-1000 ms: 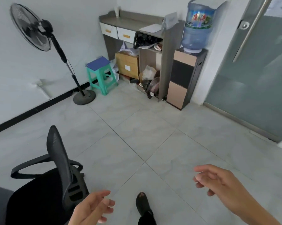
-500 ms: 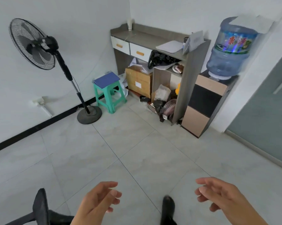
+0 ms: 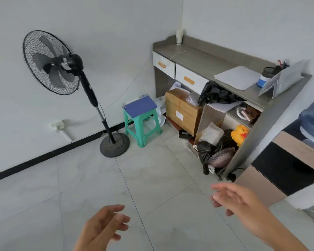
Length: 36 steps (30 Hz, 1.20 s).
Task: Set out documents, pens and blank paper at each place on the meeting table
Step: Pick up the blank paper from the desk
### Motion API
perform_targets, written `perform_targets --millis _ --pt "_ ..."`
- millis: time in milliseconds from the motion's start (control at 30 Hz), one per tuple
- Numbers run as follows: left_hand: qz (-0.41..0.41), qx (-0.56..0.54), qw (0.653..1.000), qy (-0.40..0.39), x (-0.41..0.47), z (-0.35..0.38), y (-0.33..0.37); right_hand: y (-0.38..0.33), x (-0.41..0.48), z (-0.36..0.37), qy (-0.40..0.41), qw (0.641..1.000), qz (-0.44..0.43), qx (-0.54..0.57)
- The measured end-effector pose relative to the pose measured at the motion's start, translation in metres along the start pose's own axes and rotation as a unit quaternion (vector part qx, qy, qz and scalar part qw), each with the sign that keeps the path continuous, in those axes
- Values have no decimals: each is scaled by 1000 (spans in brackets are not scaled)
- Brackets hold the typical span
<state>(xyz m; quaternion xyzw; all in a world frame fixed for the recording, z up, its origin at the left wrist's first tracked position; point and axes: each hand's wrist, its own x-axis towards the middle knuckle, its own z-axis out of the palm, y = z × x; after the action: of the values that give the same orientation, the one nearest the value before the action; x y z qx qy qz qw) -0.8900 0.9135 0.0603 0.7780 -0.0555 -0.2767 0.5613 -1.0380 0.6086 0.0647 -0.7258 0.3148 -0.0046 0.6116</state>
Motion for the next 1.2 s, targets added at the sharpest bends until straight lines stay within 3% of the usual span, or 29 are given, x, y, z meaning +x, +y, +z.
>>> perform_targets --millis 233,533,667,900,1200 --pt "-36 -29 998 35 157 -5 22 -52 162 2 -10 1000 13 0" --pt "27 44 995 -88 395 -21 154 -119 315 -1 84 990 77 83" --pt "52 51 984 -160 471 8 210 -134 352 -25 156 980 80 89" --pt "33 100 965 -242 582 84 258 -127 432 -81 207 967 118 88" --pt "66 141 951 -267 709 181 349 -156 561 -192 280 950 86 107"
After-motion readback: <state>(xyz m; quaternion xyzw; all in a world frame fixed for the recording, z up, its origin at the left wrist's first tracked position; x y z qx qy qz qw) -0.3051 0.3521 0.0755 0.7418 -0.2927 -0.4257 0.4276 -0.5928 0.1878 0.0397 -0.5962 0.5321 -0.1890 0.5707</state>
